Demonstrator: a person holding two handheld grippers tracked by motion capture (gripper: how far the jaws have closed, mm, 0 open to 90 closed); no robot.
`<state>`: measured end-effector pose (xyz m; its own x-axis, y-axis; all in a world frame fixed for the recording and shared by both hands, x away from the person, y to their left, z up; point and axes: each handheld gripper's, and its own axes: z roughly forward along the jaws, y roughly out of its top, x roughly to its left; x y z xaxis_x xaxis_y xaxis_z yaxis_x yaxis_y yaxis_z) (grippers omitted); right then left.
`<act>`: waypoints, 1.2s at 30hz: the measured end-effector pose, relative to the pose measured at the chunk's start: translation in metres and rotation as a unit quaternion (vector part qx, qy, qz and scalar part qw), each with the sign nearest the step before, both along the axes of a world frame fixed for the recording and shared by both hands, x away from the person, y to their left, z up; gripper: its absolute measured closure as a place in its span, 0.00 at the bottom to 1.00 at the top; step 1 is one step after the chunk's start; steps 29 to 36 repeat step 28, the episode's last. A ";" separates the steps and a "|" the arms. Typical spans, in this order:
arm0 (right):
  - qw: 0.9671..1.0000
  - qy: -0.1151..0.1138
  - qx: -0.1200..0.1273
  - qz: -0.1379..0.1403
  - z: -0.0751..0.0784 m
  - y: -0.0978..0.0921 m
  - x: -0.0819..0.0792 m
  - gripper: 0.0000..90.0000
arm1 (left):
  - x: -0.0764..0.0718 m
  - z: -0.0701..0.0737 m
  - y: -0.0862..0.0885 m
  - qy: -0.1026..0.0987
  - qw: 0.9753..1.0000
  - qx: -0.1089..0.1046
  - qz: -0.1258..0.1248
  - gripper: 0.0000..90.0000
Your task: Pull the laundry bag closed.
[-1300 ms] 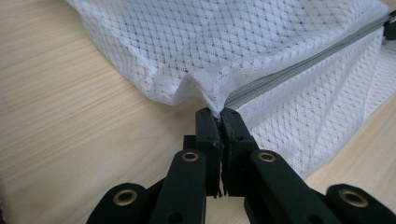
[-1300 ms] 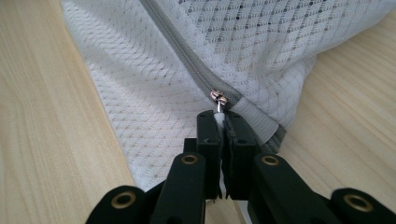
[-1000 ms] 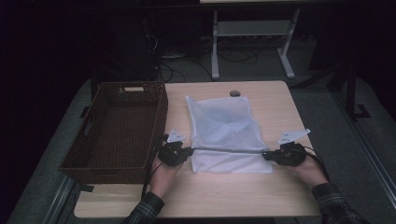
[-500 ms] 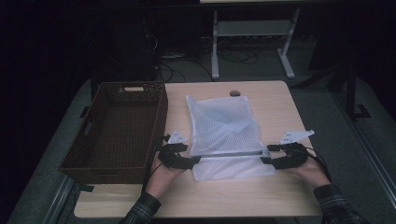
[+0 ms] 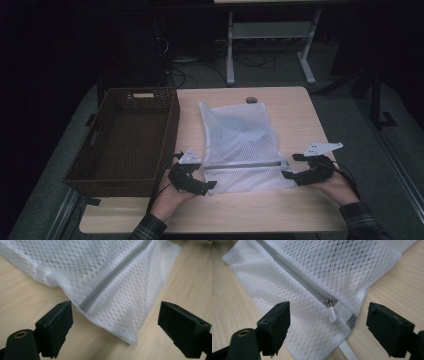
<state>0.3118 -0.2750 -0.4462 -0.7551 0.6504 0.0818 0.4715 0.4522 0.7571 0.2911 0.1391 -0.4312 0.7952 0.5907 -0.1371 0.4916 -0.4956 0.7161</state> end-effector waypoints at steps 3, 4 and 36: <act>1.000 0.000 0.003 -0.008 -0.001 -0.006 -0.010 0.18 | -0.008 -0.001 0.003 -0.005 1.000 -0.006 -0.004 0.12; 1.000 0.000 0.004 -0.010 -0.001 -0.009 -0.013 0.17 | -0.010 -0.002 0.004 -0.009 1.000 -0.004 -0.004 0.11; 0.999 -0.014 0.002 -0.040 -0.006 -0.031 -0.055 0.11 | -0.037 -0.017 0.009 -0.007 1.000 0.024 -0.016 0.03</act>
